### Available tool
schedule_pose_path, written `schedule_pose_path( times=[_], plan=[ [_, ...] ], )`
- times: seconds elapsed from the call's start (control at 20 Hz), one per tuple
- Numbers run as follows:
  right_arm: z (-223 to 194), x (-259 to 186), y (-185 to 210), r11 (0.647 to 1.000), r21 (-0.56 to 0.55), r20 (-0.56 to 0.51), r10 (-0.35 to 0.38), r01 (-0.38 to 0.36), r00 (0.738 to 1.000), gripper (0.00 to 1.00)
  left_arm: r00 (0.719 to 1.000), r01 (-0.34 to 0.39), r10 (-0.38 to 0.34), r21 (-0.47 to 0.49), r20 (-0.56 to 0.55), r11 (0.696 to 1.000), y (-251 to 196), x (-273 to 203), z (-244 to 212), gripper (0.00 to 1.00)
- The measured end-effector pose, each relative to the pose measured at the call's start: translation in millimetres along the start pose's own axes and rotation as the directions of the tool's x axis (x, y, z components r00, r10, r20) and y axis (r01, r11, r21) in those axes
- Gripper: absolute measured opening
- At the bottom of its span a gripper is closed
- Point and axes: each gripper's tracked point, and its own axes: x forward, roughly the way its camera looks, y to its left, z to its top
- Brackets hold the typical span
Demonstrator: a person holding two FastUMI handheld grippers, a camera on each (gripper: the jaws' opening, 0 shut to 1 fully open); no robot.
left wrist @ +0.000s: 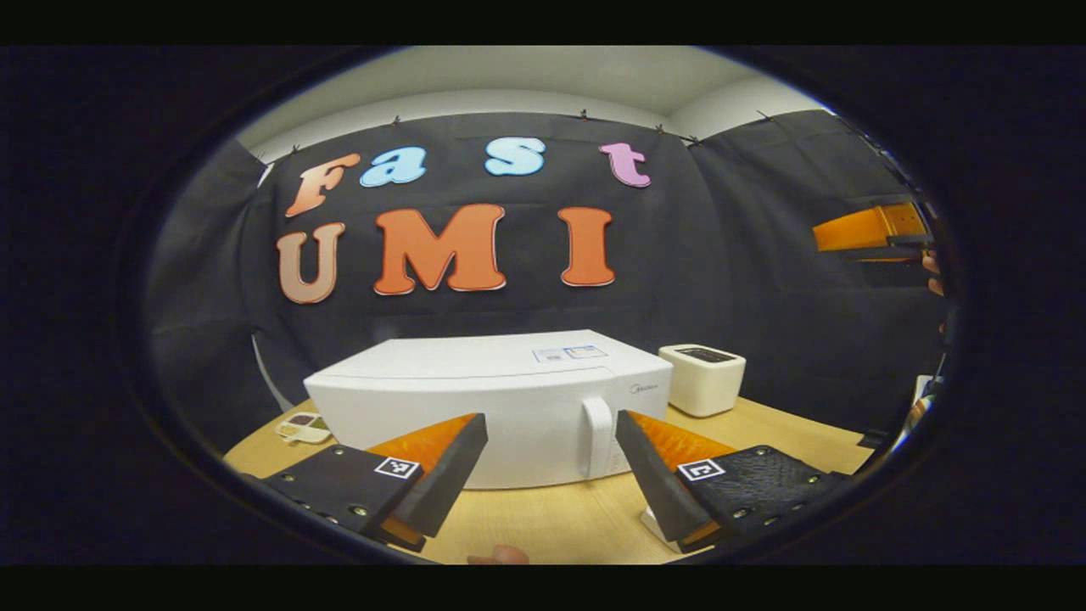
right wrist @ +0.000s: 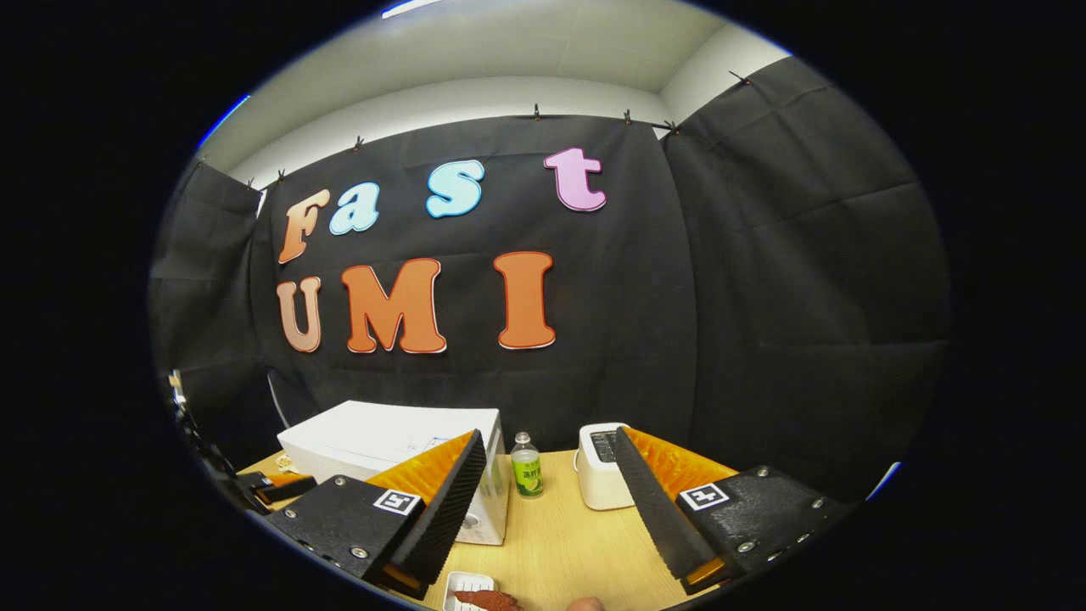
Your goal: Open the microwave oven with the left hand, put the food in, and close the microwave oven.
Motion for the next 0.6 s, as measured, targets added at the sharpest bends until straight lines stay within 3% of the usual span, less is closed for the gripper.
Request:
schedule_pose_path(
  times=[0.2, 0.35, 0.6],
  plan=[
    [-3, -5, -15, 1.0, -0.007, -0.004, -0.031, 0.031, 1.0, 0.95, 1.0, -0.006, 0.006, 0.032, -0.009, 0.999, -17, 33, -37, 0.94],
    [-12, -9, -24, 0.998, -0.034, -0.023, -0.051, 0.05, 0.998, 0.95, 0.999, 0.0, -0.001, -0.011, -0.039, 1.0, -23, 55, -69, 0.94],
    [-16, -15, -31, 0.998, -0.035, -0.032, -0.046, 0.045, 0.998, 0.95, 1.0, -0.015, 0.015, -0.016, -0.017, 1.0, -29, 77, -83, 0.94]
  ],
)
